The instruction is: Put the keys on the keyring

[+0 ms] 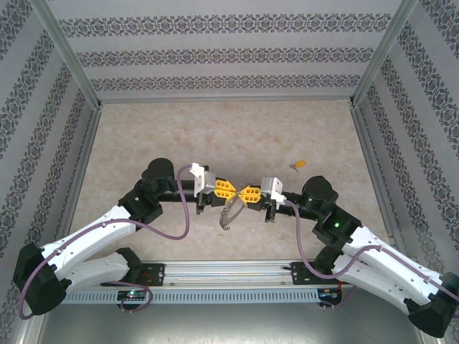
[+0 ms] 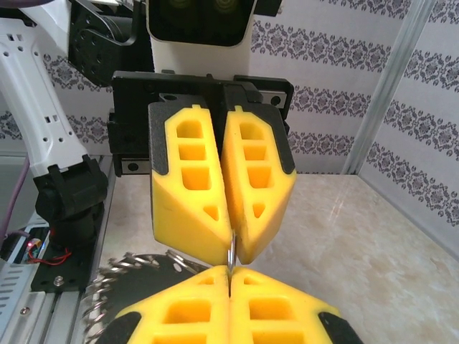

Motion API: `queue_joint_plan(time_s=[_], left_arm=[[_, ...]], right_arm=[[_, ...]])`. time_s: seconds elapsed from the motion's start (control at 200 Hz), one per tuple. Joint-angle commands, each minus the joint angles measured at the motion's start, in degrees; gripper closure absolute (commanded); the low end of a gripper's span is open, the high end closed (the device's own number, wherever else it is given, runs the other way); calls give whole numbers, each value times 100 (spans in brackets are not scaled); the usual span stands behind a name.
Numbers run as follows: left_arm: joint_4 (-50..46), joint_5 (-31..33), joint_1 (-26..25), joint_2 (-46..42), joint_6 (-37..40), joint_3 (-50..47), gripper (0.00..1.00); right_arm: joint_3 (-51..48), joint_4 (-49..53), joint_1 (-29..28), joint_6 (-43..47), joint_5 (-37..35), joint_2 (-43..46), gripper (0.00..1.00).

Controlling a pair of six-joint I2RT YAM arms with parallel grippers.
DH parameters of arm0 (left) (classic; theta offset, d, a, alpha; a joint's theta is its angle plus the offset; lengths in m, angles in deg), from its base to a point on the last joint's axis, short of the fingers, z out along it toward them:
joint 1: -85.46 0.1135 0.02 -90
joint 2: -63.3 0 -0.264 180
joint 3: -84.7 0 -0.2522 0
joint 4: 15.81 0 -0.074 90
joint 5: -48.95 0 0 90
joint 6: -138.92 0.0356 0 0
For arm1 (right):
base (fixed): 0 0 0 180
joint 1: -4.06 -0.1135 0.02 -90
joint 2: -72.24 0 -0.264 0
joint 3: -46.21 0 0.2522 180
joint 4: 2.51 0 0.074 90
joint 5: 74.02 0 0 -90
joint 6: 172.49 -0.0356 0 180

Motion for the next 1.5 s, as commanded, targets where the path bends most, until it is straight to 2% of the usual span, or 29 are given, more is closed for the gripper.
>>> queue_joint_plan(time_s=[0.0,0.545,0.839,1.084,1.294,1.384,1.499], left_arm=[[363,-225,-6,34,-78,34,89],[745,-395,-3,146,-296,-54,91],[778,-411,-6,150,-313,-101,84],[769,-394,-3,106,-287,-136,99],[780,-332,-3,57,-286,-141,100],[828,-341,-3,59,-321,-157,91],[864,-347,-3,52,-346,-184,88]], right_arm=[[50,-233,58,68,274,73,100],[-12,-489,61,-20,470,-3,100],[-12,-546,56,-31,503,-49,100],[-38,-603,69,-54,479,6,100],[-79,-698,72,-86,539,22,100],[-96,-776,72,-114,595,50,100],[-124,-823,81,-143,655,126,100]])
